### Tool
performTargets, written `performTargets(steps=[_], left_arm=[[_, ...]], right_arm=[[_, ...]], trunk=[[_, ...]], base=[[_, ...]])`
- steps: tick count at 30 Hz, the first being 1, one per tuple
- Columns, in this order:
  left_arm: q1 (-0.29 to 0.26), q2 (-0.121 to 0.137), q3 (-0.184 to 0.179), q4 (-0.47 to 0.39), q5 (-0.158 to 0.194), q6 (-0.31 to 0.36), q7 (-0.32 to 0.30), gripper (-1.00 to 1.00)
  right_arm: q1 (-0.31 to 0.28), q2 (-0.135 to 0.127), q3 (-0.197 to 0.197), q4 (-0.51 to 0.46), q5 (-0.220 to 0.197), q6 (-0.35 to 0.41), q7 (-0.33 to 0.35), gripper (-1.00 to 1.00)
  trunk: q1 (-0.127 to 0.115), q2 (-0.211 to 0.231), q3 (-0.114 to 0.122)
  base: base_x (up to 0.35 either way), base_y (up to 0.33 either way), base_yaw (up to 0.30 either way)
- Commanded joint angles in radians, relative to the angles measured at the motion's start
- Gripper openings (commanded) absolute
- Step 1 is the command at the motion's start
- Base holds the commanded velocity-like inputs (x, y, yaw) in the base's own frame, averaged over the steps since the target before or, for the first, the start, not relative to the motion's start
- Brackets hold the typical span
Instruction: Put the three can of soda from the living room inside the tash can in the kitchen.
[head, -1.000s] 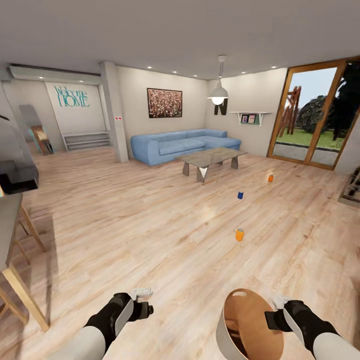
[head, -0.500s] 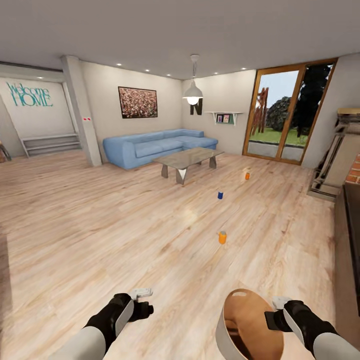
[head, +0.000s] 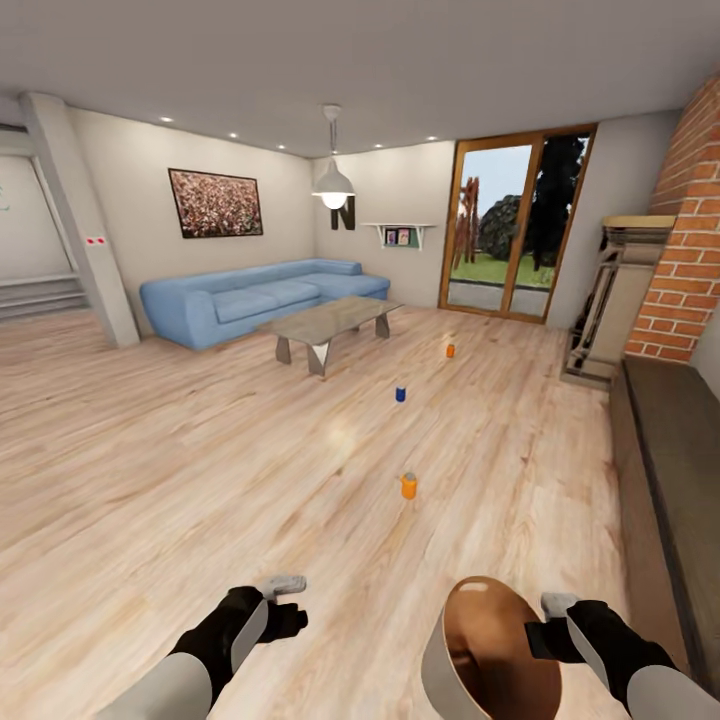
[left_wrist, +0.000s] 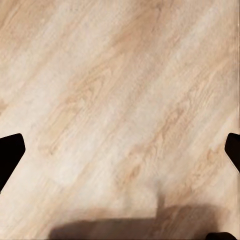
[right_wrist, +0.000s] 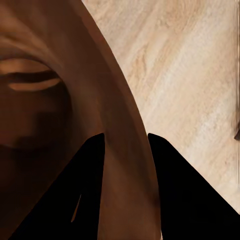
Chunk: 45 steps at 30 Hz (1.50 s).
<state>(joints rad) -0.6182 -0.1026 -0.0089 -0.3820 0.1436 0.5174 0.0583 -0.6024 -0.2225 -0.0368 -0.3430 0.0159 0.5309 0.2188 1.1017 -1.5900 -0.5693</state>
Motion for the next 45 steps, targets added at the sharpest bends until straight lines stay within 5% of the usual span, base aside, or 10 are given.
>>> performTargets(steps=[1, 16, 45], left_arm=[[0.000, 0.000, 0.000, 0.000, 0.000, 0.000, 0.000, 1.00], [0.000, -0.002, 0.001, 0.001, -0.001, -0.009, 0.000, 1.00], [0.000, -0.003, 0.001, 0.002, -0.001, -0.020, 0.000, 1.00]], right_arm=[[0.000, 0.000, -0.003, 0.000, -0.013, 0.001, 0.006, -1.00], [0.000, 0.001, 0.054, -0.001, -0.013, 0.001, 0.008, -1.00], [0.000, 0.003, 0.063, -0.001, -0.014, 0.001, 0.008, -1.00]], trunk=[[0.000, 0.000, 0.000], [0.000, 0.000, 0.000], [0.000, 0.000, -0.004]], base=[[0.344, 0.000, -0.286], [0.344, -0.025, -0.280], [0.344, -0.020, -0.141]])
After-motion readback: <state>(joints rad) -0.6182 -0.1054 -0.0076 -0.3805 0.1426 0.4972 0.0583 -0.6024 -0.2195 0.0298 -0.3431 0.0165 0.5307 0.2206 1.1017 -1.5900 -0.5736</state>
